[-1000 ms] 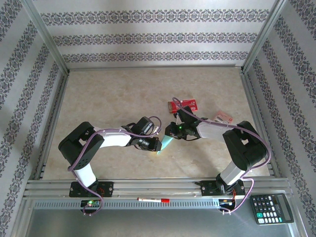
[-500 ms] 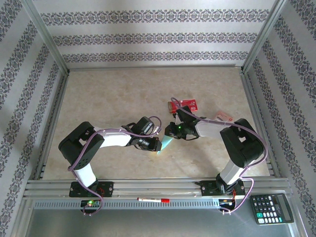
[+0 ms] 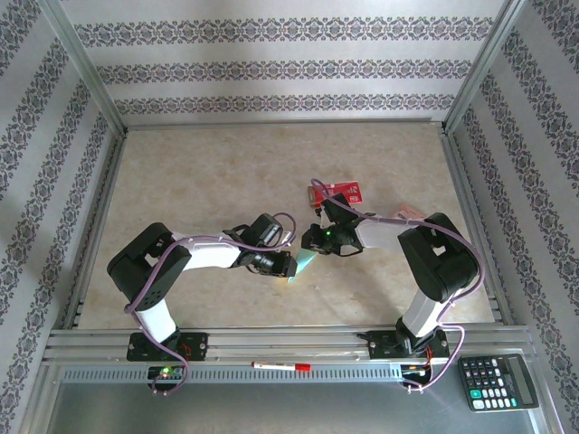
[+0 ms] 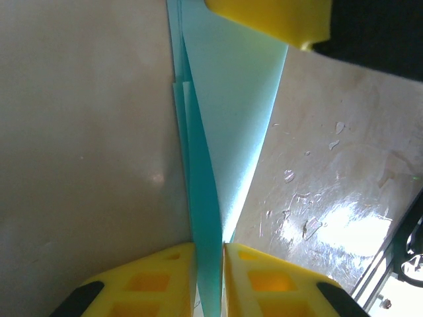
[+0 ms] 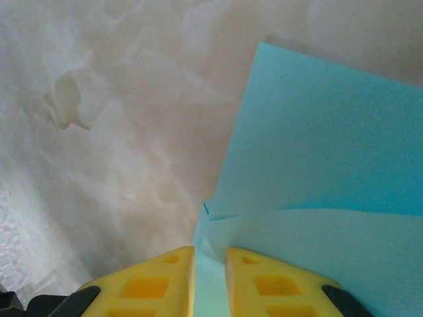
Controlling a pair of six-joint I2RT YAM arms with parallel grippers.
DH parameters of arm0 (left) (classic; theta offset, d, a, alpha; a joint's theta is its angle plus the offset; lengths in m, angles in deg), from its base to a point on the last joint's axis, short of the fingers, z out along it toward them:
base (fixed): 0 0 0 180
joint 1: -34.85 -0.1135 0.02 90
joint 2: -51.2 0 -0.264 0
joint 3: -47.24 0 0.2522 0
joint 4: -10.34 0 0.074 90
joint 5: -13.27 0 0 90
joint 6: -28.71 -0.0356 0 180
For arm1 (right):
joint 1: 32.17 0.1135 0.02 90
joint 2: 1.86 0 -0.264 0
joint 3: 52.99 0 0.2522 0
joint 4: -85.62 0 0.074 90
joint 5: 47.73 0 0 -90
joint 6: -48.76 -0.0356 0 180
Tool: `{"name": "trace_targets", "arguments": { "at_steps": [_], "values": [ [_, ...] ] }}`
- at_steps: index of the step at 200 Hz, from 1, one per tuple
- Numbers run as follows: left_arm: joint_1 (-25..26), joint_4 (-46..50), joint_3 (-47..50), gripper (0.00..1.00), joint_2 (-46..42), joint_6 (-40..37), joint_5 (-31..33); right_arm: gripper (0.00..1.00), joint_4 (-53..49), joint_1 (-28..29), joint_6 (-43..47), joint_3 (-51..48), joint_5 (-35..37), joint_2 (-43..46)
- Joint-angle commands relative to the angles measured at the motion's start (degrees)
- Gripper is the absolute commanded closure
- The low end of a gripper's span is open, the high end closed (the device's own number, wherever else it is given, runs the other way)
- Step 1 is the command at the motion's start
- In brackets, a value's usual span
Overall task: Fold a paper plane with a square sheet of paper (pick it up from the middle)
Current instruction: Fold the wing for the fifth time at the center of the table.
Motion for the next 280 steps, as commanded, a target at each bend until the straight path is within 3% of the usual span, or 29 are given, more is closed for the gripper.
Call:
{"name": "trace_targets", "arguments": {
  "at_steps": [1,216,280],
  "values": [
    [0.6,4.2,0.1,0.81,1.9,-1.0,-1.1,0.79,-0.2,-0.5,1.4,1.0,-0.1,-1.3],
    [0.6,3.7,0.4,0.82,2.3,-0.6,-1.4,0.79,0.9,-0.8,2.1,2.2,-2.1,-2.4],
    [0.6,5.5,-0.4,0.75,0.0,-1.1,-1.0,0.79,1.1,-1.2,2.7,1.2,-1.5,-3.6]
  ]
}}
